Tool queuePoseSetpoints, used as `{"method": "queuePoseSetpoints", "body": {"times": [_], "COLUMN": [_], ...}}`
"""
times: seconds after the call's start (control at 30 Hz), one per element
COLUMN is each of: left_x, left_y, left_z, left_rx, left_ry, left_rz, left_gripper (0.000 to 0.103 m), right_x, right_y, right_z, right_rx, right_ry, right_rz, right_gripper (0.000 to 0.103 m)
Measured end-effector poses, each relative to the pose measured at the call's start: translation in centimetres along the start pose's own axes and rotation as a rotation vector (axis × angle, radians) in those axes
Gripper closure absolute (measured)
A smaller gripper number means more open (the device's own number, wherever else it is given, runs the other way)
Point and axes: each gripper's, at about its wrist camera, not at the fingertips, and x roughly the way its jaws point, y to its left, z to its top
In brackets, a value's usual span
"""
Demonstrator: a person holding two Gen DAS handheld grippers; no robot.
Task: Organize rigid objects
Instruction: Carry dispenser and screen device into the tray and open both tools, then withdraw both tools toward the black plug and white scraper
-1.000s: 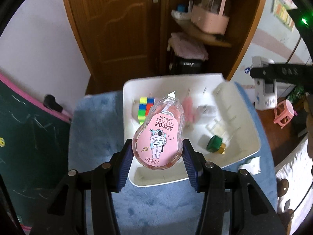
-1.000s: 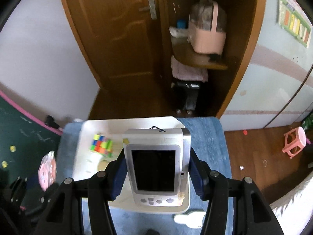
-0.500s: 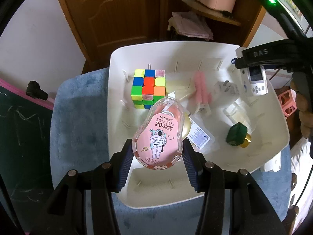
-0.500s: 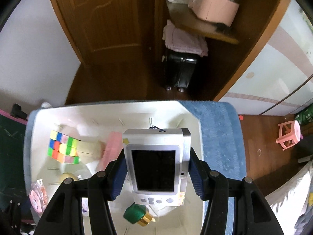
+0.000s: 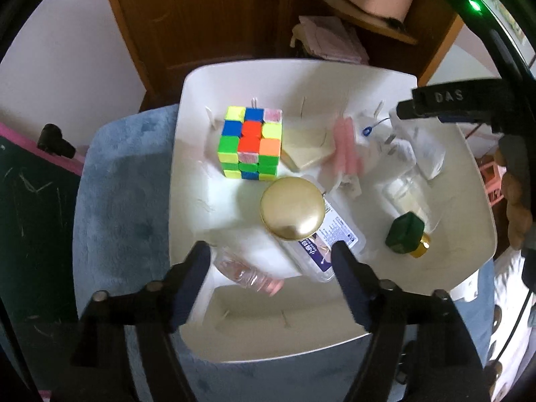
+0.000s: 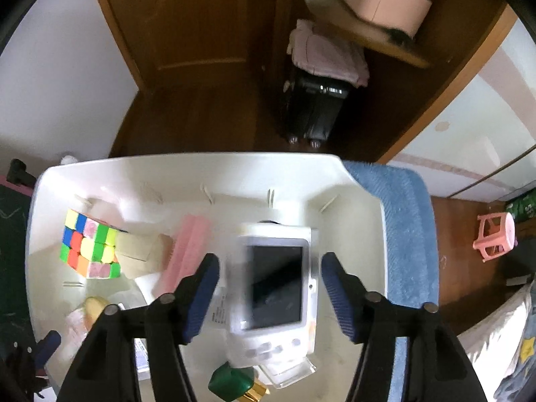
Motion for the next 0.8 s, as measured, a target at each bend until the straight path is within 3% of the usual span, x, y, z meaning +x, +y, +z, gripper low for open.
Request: {"method": "queuePoseSetpoints", "body": {"times": [0.43, 0.8], "left_x": [-6.4, -12.5], "left_y": [-2.3, -6.4], "left_z": [-1.9, -4.6], "left_rx": [0.006, 0.035], "left_ry": [-0.098, -0.197], "left_rz": [0.026, 0.032], "left_gripper": [0.025, 0.025], "right_x": [-6.8, -14.4], "right_y": [-2.1, -4.3], "right_z": [-2.1, -6.5], "right_rx": [0.000, -0.025], "right_ry": [-0.124, -0.224], "right_rz": [0.089, 0.146], "right_gripper": [0.035, 0.035]}}
